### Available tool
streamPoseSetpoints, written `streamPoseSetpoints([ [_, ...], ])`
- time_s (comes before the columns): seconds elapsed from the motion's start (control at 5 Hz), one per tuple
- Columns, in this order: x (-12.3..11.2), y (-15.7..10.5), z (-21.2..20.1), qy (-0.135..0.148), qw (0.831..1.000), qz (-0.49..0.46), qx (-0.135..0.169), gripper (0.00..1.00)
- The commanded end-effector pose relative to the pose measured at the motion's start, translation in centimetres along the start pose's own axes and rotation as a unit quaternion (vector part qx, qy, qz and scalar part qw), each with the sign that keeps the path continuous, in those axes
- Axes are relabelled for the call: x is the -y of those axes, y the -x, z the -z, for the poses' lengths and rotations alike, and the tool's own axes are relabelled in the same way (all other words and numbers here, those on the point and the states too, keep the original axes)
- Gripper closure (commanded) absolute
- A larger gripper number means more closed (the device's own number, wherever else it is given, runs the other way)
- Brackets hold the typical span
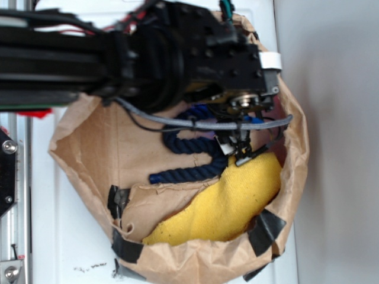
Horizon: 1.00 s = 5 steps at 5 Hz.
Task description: Grab the blue rope.
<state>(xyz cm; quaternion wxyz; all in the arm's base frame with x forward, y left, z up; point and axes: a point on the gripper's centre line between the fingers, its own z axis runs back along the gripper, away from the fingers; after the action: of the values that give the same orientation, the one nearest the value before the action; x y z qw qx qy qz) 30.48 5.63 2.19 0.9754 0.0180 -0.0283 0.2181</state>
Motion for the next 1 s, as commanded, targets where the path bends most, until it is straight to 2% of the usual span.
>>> streamPoseSetpoints([
  [0.0, 0.5, -1.3, -0.3, -0.004, 0.999, 0.0, 0.034, 0.0],
  [0.2, 0.8, -1.0, 0.7, -0.019, 0.999, 0.009, 0.046, 0.0],
  [0.4, 0.8, -0.3, 0.8, -0.021, 0.998, 0.017, 0.057, 0.0],
  [0.6, 0.6, 0.1, 0.6, -0.018, 0.998, 0.013, 0.058, 1.0],
  [0.8, 0.6, -0.1, 0.3, -0.011, 0.998, 0.01, 0.058, 1.0],
])
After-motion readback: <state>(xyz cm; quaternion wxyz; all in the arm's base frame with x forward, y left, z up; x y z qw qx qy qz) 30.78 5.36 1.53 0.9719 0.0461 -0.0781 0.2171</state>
